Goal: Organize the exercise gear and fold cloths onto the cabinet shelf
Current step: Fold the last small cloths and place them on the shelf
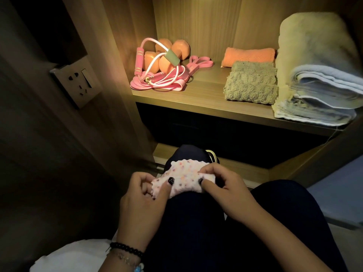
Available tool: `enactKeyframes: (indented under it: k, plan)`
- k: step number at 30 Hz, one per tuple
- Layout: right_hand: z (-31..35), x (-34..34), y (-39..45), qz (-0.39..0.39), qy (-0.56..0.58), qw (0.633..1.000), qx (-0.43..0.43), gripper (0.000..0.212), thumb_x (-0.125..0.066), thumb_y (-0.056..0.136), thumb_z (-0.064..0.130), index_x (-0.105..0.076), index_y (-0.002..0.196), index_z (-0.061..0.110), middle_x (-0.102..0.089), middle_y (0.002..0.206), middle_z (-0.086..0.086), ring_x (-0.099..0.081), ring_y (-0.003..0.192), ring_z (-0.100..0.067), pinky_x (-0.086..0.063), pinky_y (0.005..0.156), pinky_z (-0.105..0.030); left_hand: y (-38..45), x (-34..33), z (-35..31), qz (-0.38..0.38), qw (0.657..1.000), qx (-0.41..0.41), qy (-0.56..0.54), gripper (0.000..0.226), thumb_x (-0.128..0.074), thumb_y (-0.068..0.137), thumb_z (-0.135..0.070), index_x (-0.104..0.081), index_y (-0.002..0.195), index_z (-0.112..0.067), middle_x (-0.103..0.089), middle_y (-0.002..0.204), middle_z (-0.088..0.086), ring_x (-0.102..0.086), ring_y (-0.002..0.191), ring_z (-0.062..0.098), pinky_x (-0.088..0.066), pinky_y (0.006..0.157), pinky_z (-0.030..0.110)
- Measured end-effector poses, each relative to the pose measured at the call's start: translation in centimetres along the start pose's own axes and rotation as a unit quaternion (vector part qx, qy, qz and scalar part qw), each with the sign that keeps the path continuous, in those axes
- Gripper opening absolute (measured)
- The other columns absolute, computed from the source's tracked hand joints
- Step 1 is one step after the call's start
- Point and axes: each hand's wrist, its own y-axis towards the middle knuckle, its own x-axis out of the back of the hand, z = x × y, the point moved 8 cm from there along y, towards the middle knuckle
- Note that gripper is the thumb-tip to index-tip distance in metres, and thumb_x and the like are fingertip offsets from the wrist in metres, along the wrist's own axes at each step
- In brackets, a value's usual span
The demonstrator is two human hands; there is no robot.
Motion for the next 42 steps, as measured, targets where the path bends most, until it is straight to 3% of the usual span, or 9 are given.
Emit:
enactKeyframes:
  k: [5,8,13,17,22,25,29,37,42]
  plan:
    - [4.0,-0.4,-1.0,-0.039,-0.307,0.924,0.223,0.028,-0.061,0.084,0.015,-0.068,0.110,0.020,-0.055,0.108,-0.004,-0.052,0.099,-0.021,-0.044,0.079,-0.036,-1.0,0.5,-4.2,-0.048,0.965,-0.233,0.109,0.022,-0.075,0.078,-0.010,-0.062,0.086,-0.025,-0.057,0.094,-0.011,-0.056,0.087,0.006,-0.047,0.071,0.023]
    - [3.9,-1.0,-1.6,0.023,-0.331,0.909,0.253,0.037,-0.056,0.083,0.020,-0.065,0.118,0.017,-0.057,0.112,-0.004,-0.053,0.103,-0.022,-0.043,0.085,-0.040,-1.9,-0.1,-5.1,-0.007,0.933,-0.335,0.132,0.017,-0.062,0.081,-0.013,-0.072,0.092,-0.020,-0.063,0.096,-0.011,-0.058,0.093,0.012,-0.051,0.075,0.040]
    - [2.6,-0.6,-0.6,0.050,-0.283,0.941,0.177,0.034,-0.053,0.088,0.028,-0.061,0.121,0.022,-0.048,0.118,0.003,-0.042,0.116,-0.015,-0.039,0.097,-0.038,-1.5,-1.5,-4.4,0.094,0.941,-0.290,0.146,0.035,-0.060,0.081,-0.040,-0.065,0.114,-0.032,-0.057,0.112,-0.019,-0.052,0.108,0.003,-0.044,0.091,0.034]
    - [1.2,0.1,1.7,0.042,-0.177,0.980,0.082,0.012,-0.060,0.087,0.038,-0.066,0.096,0.034,-0.036,0.123,0.011,-0.025,0.122,-0.009,-0.026,0.104,-0.034,0.7,-2.1,-3.8,0.122,0.968,-0.205,0.071,0.015,-0.067,0.086,-0.032,-0.070,0.100,-0.038,-0.063,0.101,-0.018,-0.058,0.099,0.002,-0.049,0.086,0.030]
    - [-0.5,0.9,4.2,-0.028,-0.064,0.997,-0.034,0.013,-0.076,0.073,0.038,-0.064,0.073,0.033,-0.049,0.107,0.013,-0.041,0.109,-0.006,-0.030,0.083,-0.005,4.0,-2.9,-2.5,0.127,0.989,-0.075,0.012,0.004,-0.070,0.081,-0.034,-0.069,0.080,-0.030,-0.058,0.102,-0.011,-0.057,0.090,-0.003,-0.042,0.074,0.013]
    - [-0.7,1.7,4.3,-0.112,-0.034,0.993,-0.030,0.020,-0.079,0.065,0.042,-0.065,0.077,0.033,-0.054,0.093,0.009,-0.052,0.085,0.002,-0.037,0.067,-0.003,4.8,-3.2,-1.9,0.141,0.989,-0.031,-0.021,0.009,-0.073,0.080,-0.030,-0.068,0.087,-0.032,-0.065,0.100,-0.010,-0.061,0.086,-0.001,-0.046,0.075,0.019]
    - [-0.6,1.6,4.0,-0.124,-0.002,0.992,-0.009,0.018,-0.079,0.068,0.036,-0.070,0.083,0.034,-0.062,0.089,0.009,-0.058,0.082,0.001,-0.041,0.065,-0.009,4.7,-3.6,-2.4,0.196,0.978,-0.035,-0.064,0.030,-0.072,0.084,-0.022,-0.068,0.106,-0.041,-0.069,0.102,-0.011,-0.064,0.091,-0.001,-0.051,0.079,0.020]
    - [0.4,3.7,5.2,-0.171,0.053,0.982,0.054,0.024,-0.080,0.072,0.008,-0.072,0.083,0.028,-0.065,0.089,0.011,-0.064,0.088,-0.008,-0.052,0.074,-0.026,4.8,-4.9,-5.0,0.240,0.961,-0.087,-0.105,0.023,-0.071,0.085,-0.015,-0.077,0.098,-0.033,-0.073,0.101,-0.006,-0.066,0.096,0.007,-0.047,0.083,0.023]
    - [-1.0,8.4,7.2,-0.271,0.046,0.960,0.048,0.026,-0.072,0.078,0.000,-0.072,0.080,0.026,-0.065,0.090,0.007,-0.063,0.086,-0.005,-0.049,0.073,-0.013,9.1,-7.0,-8.3,0.201,0.967,-0.095,-0.126,0.016,-0.073,0.079,-0.028,-0.078,0.093,-0.035,-0.075,0.094,-0.011,-0.068,0.089,0.002,-0.048,0.074,0.013]
